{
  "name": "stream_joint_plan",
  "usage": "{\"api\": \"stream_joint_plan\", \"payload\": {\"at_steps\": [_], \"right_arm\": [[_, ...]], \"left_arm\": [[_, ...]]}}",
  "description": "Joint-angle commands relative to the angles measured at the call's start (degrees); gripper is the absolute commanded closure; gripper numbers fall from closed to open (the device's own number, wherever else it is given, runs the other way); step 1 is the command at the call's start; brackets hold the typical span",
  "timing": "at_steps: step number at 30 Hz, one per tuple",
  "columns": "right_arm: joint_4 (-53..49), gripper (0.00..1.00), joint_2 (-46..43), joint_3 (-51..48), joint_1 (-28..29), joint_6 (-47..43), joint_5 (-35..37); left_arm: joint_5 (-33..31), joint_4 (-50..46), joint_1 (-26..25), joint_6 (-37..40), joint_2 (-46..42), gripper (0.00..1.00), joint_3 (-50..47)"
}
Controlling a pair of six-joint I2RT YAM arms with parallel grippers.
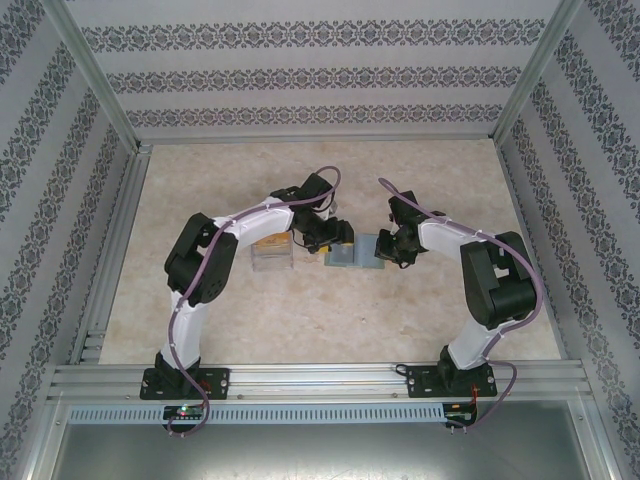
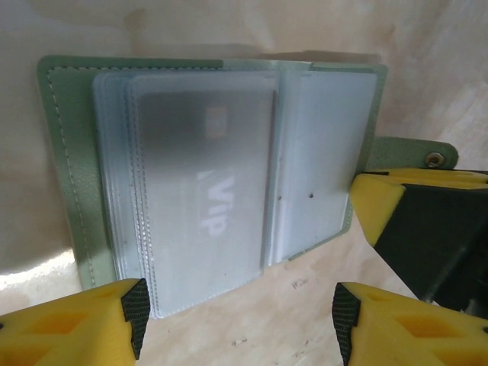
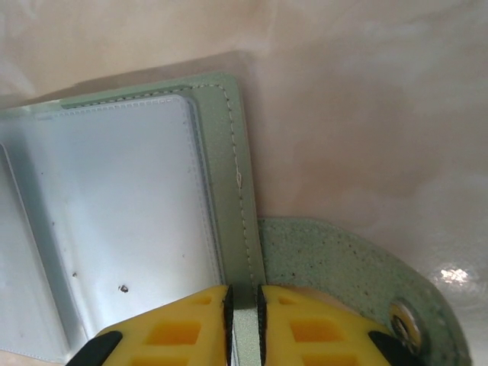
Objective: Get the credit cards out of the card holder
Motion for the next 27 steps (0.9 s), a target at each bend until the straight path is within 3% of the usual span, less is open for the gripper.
{"api": "stream_joint_plan", "payload": {"at_steps": [1, 27], "right_arm": [[0.1, 0.81, 1.2, 0.6, -0.3, -0.4, -1.1], [0.4, 0.81, 2.1, 0.7, 0.7, 0.3, -2.1]], "left_arm": [[-0.2, -0.1, -0.7, 1.1, 1.3, 0.34, 2.1], [1.1, -0.4, -1.8, 1.7, 6.0, 0.35, 4.4]]}}
